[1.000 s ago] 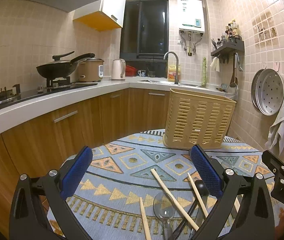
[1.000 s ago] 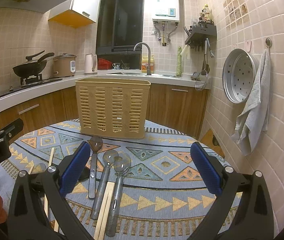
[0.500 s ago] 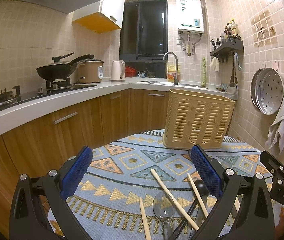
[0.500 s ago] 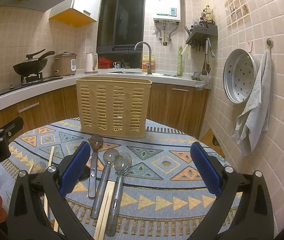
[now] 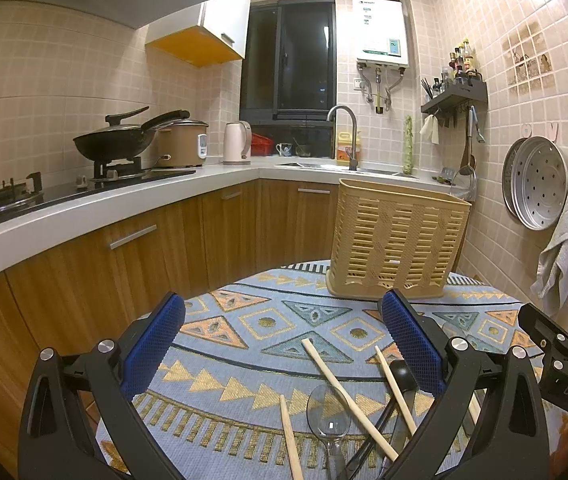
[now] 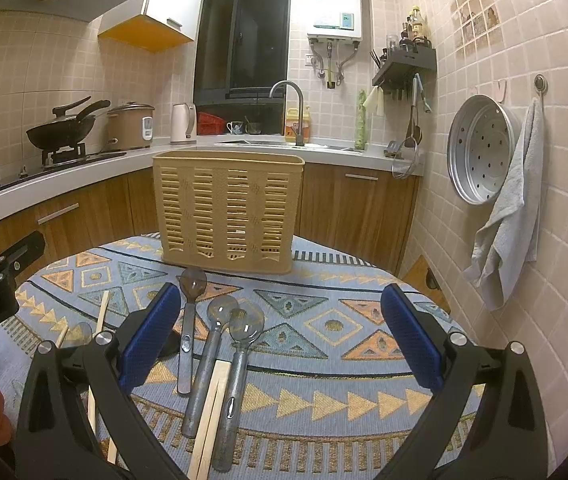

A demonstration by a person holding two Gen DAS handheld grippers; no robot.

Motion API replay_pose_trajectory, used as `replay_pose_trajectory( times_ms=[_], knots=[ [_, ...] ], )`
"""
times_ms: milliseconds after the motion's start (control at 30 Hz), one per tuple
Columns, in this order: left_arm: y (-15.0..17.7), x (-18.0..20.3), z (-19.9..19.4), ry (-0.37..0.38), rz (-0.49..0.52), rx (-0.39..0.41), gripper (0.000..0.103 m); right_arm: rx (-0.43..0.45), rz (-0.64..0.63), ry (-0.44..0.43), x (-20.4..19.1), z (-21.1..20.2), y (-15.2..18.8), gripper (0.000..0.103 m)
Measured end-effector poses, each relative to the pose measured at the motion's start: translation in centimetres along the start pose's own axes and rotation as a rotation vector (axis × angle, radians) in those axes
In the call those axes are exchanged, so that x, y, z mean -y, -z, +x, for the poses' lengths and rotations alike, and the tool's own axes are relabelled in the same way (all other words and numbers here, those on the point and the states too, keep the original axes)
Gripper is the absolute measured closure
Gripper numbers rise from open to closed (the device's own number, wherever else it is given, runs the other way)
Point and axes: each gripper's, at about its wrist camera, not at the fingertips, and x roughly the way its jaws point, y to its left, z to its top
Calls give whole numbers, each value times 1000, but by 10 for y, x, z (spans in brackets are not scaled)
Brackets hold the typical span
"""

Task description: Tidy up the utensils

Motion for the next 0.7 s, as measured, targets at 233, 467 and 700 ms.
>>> replay_pose_trajectory(
  times_ms=[233,467,700],
  knots=[
    [0,0,0,1,-1,-1,7,2,-9,1,-3,0,2,7],
    [0,0,0,1,0,0,7,-2,-7,4,-3,0,2,7],
    [1,5,-3,3,15,3,7,1,-24,13,-7,1,2,7]
  ],
)
